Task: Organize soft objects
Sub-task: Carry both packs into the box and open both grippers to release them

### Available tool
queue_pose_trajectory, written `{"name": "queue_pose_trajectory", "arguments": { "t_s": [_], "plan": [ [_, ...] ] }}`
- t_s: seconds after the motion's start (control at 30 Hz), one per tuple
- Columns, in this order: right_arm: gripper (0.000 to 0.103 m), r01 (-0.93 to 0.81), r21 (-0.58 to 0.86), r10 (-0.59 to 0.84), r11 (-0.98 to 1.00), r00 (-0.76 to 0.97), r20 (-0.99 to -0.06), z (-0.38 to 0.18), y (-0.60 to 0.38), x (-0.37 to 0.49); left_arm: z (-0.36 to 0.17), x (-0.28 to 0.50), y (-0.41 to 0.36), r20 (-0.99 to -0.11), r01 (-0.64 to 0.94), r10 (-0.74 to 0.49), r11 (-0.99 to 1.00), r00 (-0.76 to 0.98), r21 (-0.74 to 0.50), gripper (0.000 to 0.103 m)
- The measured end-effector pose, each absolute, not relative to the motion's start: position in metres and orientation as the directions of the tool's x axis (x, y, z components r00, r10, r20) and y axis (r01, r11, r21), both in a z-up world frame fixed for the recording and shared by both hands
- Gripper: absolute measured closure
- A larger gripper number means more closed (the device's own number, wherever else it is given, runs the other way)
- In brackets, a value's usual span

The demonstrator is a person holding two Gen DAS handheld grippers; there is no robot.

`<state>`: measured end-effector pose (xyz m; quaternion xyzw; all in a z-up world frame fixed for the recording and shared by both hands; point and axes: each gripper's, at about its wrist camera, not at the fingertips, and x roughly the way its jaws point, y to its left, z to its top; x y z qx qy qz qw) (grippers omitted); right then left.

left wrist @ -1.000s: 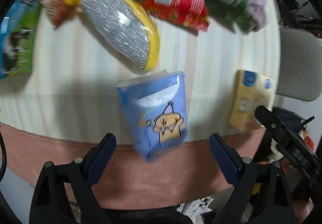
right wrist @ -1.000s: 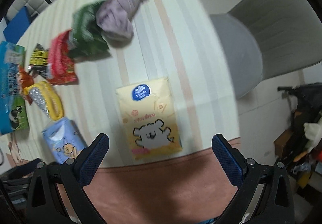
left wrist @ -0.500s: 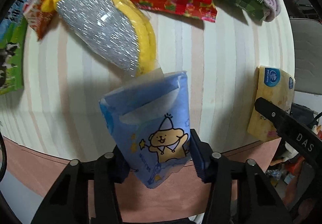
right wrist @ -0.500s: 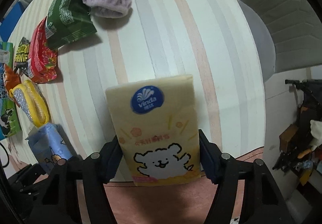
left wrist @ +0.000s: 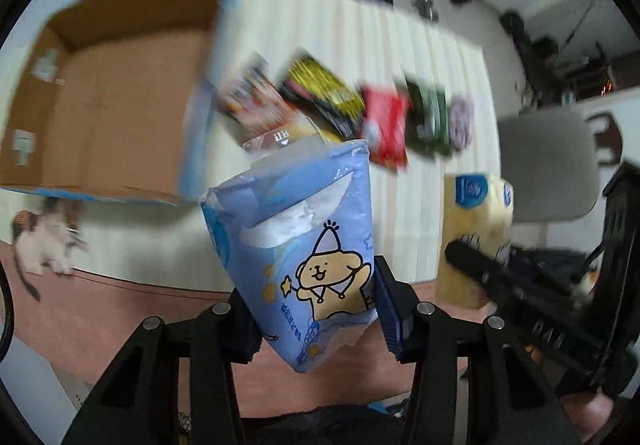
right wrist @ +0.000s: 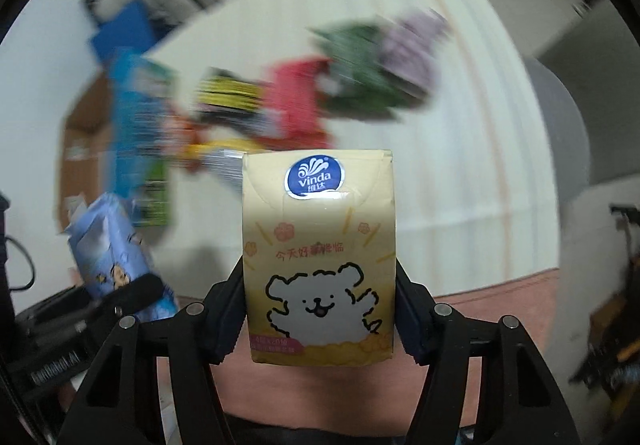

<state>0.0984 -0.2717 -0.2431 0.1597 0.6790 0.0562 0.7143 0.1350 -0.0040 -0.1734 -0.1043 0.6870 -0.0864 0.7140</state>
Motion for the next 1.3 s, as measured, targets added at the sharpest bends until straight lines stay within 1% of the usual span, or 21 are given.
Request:
{"name": "queue_pose_trajectory", "arguments": {
  "t_s": [0.07, 0.2, 0.27, 0.3, 0.33, 0.37, 0.47, 0.63, 0.83, 1.0, 1.07, 1.17, 1.2, 1.23, 1.27, 1.3],
  "plan": [
    [0.037, 0.099, 0.348, 0.338, 0.932, 0.103, -0.935, -0.211, -0.238, 0.106, -0.147, 0.140, 0.036, -0.958, -0.040, -0.275, 0.959, 0.082, -0.279, 0.059],
    [0.037, 0.010, 0.420, 0.414, 0.907, 0.152, -0.898, -0.161, -0.154, 0.129, -0.140, 0.171, 0.103, -0.957, -0.056, -0.264, 0.961, 0.119, -0.272, 0.059],
    [0.037, -0.028, 0.429, 0.427, 0.903, 0.167, -0.888, -0.144, -0.112, 0.145, -0.150, 0.197, 0.134, -0.960, -0.060, -0.256, 0.963, 0.115, -0.264, 0.059],
    [0.037, -0.046, 0.426, 0.427, 0.904, 0.174, -0.887, -0.139, -0.067, 0.161, -0.157, 0.211, 0.142, -0.960, -0.060, -0.259, 0.962, 0.109, -0.267, 0.059],
    [0.037, -0.046, 0.426, 0.427, 0.904, 0.174, -0.887, -0.139, -0.067, 0.161, -0.165, 0.223, 0.155, -0.959, -0.060, -0.264, 0.961, 0.100, -0.271, 0.059],
    [0.037, -0.051, 0.424, 0.426, 0.904, 0.178, -0.887, -0.139, -0.046, 0.168, -0.172, 0.234, 0.166, -0.959, -0.063, -0.268, 0.960, 0.091, -0.274, 0.059],
    [0.037, -0.060, 0.396, 0.400, 0.916, 0.191, -0.896, -0.150, 0.005, 0.198, -0.193, 0.269, 0.202, -0.955, -0.064, -0.292, 0.953, 0.048, -0.295, 0.059],
    [0.037, -0.037, 0.328, 0.329, 0.944, 0.175, -0.928, -0.198, 0.065, 0.242, -0.251, 0.310, 0.225, -0.937, -0.069, -0.347, 0.937, -0.051, -0.343, 0.059],
    [0.037, -0.031, 0.246, 0.248, 0.969, 0.149, -0.957, -0.253, 0.088, 0.273, -0.302, 0.337, 0.222, -0.930, -0.008, -0.337, 0.940, -0.147, -0.340, 0.059],
    [0.037, -0.034, 0.200, 0.203, 0.979, 0.133, -0.970, -0.282, 0.091, 0.284, -0.320, 0.349, 0.219, -0.922, 0.025, -0.339, 0.937, -0.186, -0.349, 0.057],
    [0.037, -0.040, 0.184, 0.187, 0.982, 0.125, -0.974, -0.293, 0.093, 0.289, -0.320, 0.352, 0.216, -0.930, 0.045, -0.319, 0.942, -0.184, -0.332, 0.054],
    [0.036, -0.051, 0.157, 0.161, 0.986, 0.111, -0.981, -0.304, 0.096, 0.294, -0.318, 0.350, 0.216, -0.952, 0.051, -0.256, 0.962, -0.167, -0.267, 0.051],
    [0.036, -0.052, 0.154, 0.159, 0.987, 0.100, -0.982, -0.308, 0.096, 0.296, -0.317, 0.349, 0.216, -0.954, 0.051, -0.252, 0.963, -0.164, -0.264, 0.047],
    [0.036, -0.053, 0.148, 0.153, 0.988, 0.086, -0.985, -0.312, 0.096, 0.297, -0.316, 0.348, 0.217, -0.956, 0.052, -0.247, 0.965, -0.160, -0.258, 0.042],
    [0.031, -0.050, 0.142, 0.146, 0.989, 0.081, -0.986, -0.313, 0.096, 0.297, -0.315, 0.346, 0.219, -0.961, 0.056, -0.229, 0.969, -0.152, -0.240, 0.028],
    [0.026, -0.043, 0.140, 0.143, 0.989, 0.082, -0.986, -0.313, 0.096, 0.297, -0.312, 0.344, 0.220, -0.969, 0.062, -0.206, 0.975, -0.138, -0.216, 0.017]
  ]
}}
